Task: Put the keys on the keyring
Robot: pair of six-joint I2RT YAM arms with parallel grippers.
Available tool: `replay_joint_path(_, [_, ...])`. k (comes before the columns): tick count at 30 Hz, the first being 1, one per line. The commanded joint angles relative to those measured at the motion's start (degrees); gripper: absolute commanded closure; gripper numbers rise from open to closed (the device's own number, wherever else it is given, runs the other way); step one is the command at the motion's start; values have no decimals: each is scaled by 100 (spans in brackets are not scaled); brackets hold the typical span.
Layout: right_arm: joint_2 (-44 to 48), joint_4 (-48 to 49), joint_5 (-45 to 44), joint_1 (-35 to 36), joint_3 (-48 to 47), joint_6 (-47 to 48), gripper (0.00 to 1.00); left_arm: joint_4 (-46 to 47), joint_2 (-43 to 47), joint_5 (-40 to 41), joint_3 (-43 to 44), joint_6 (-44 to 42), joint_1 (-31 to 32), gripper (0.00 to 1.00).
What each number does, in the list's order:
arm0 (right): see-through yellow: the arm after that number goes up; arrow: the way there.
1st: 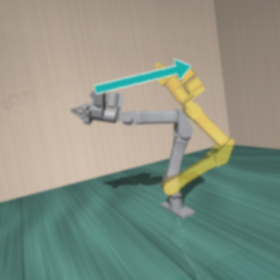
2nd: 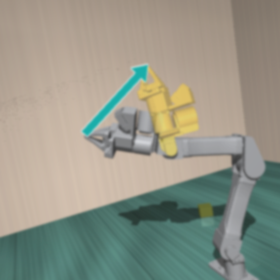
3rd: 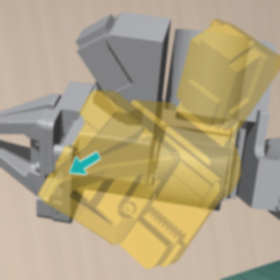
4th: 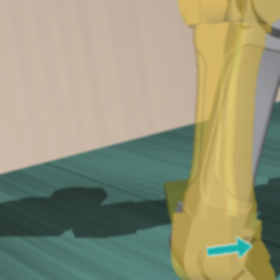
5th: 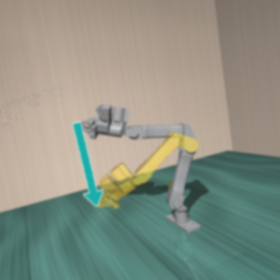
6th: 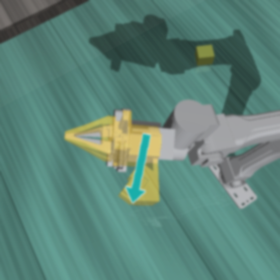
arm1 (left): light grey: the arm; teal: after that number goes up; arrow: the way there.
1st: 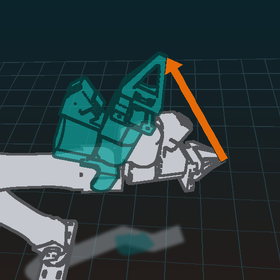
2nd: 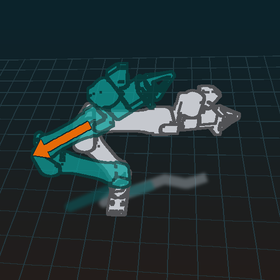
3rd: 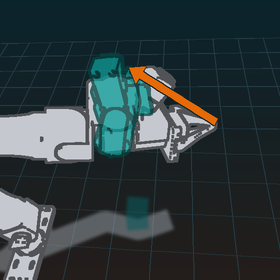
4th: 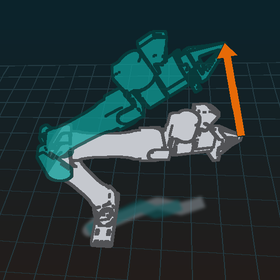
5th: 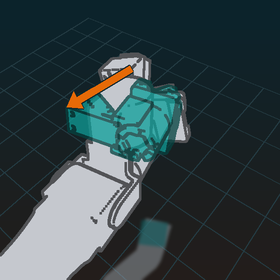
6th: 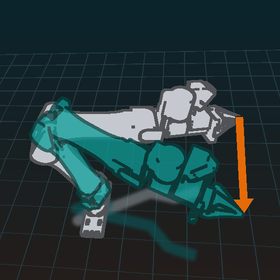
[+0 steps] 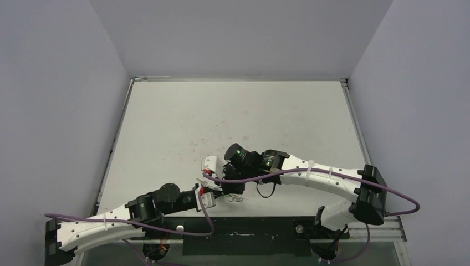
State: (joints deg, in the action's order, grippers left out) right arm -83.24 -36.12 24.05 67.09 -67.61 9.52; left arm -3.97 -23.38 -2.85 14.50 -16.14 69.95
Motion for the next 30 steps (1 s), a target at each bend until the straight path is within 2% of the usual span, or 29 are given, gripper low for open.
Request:
replay_joint_path(1, [218,566,194,-193,202,-130,100,540,472,11,57,59,1,100])
replay_joint_path(7, [513,1372,895,-576,946,-144,100,592,986,-37,-175,179,1,100])
replay_joint_path(13, [640,2213,1382,-649,1555,-62,100,912,1051,-72,-354,254,1,100])
replay_joint_path(20, [1033,3327,1349,-711,2259,-260,85,1281,917,-114,-482,330,1,100])
replay_joint_path(21, [1118,3352,1298,-717,2307,-277,80,1266,900,-116,-483,337,-3,100])
replay_joint_path(26, [1657,3322,869,-724,2445,-293,39,1206,871,-135,-506,334,1,100])
replay_joint_path(30, [2174,3347,475,-750,2601,-223,24,1179,876,-216,-534,303,1,100])
